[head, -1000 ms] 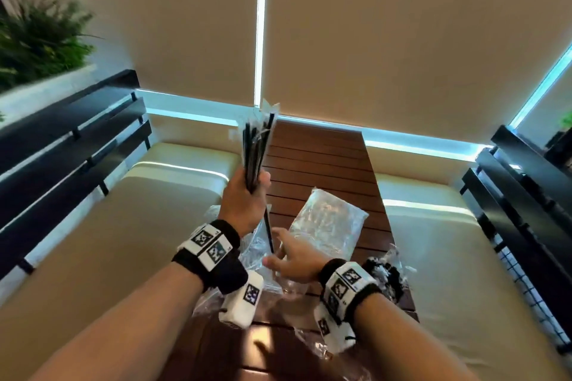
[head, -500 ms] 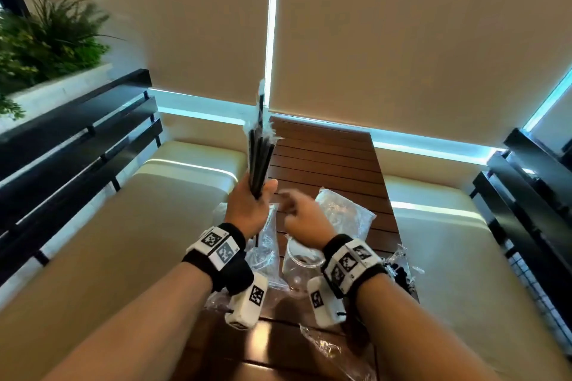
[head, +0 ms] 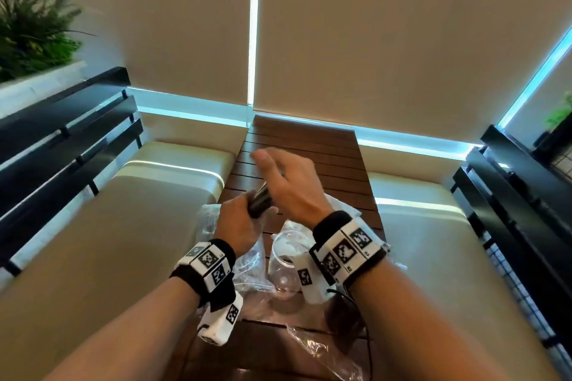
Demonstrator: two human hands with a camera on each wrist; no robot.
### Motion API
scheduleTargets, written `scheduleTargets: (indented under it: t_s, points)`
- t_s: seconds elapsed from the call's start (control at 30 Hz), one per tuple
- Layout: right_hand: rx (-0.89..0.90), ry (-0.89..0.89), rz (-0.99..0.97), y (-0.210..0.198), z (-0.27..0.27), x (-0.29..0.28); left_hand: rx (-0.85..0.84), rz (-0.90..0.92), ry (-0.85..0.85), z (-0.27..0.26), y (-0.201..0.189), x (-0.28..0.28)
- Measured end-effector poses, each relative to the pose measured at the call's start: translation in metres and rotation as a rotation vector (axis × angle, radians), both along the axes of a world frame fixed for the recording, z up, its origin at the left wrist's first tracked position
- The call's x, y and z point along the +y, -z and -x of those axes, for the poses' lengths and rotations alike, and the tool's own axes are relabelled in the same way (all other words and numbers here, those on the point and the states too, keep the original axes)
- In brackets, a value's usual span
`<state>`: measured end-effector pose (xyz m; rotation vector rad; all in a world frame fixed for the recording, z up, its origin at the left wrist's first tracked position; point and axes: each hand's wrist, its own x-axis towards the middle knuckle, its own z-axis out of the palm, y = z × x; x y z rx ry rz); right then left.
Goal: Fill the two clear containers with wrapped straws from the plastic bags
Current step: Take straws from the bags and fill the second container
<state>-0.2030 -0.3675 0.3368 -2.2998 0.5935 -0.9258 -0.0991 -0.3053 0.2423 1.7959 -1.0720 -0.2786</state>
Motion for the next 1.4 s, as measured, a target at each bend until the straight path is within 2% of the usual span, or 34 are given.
scheduleTargets:
  t_s: [0.07, 0.17, 0.2, 0.33, 0.43, 0.5, 0.6, 0.67, 0.77, 0.87, 1.07, 1.17, 1.3, 1.4]
  points:
    - [-0.064, 0.025, 0.002, 0.001, 0.003, 0.000, -0.024, 0.018, -0.013, -0.003, -0.003, 0.000]
    - [0.134, 0.176, 0.204, 0.009, -0.001, 0.007, -0.127, -0.008, 0.021, 0.000, -0.012, -0.005]
    - [0.142, 0.223, 0.231, 0.011, -0.002, 0.006, -0.131, 0.016, 0.038, 0.002, -0.013, -0.005]
    - [0.070, 0.220, 0.197, 0.013, -0.004, 0.001, -0.099, 0.057, -0.008, 0.012, -0.012, -0.007]
    - [-0.025, 0.224, 0.120, 0.013, 0.003, -0.009, 0.003, 0.125, 0.099, 0.021, -0.017, -0.012]
    - [-0.042, 0.304, 0.116, 0.010, 0.018, -0.023, -0.017, 0.082, 0.165, 0.020, -0.009, -0.017]
    - [-0.047, 0.493, 0.130, 0.006, 0.047, -0.054, -0.197, -0.092, 0.060, 0.008, 0.019, -0.019]
    - [-0.031, 0.561, 0.095, 0.010, 0.060, -0.069, -0.229, -0.216, 0.073, 0.004, 0.038, -0.012]
    - [0.034, 0.552, 0.016, 0.032, 0.063, -0.076, -0.398, -0.470, 0.330, 0.007, 0.064, -0.003]
    - [0.145, 0.571, -0.010, 0.061, 0.057, -0.078, -0.545, -0.581, 0.559, 0.014, 0.086, -0.003]
    - [0.294, 0.527, -0.062, 0.111, 0.044, -0.080, -0.680, -0.617, 0.551, 0.014, 0.094, -0.011]
    - [0.425, 0.413, -0.090, 0.133, 0.039, -0.073, -0.727, -0.652, 0.556, 0.016, 0.092, -0.011]
    - [0.718, 0.269, 0.027, 0.165, 0.035, -0.055, -0.698, -0.702, 0.581, 0.021, 0.092, -0.011]
    - [0.771, 0.339, 0.095, 0.166, 0.035, -0.050, -0.672, -0.681, 0.577, 0.021, 0.093, -0.010]
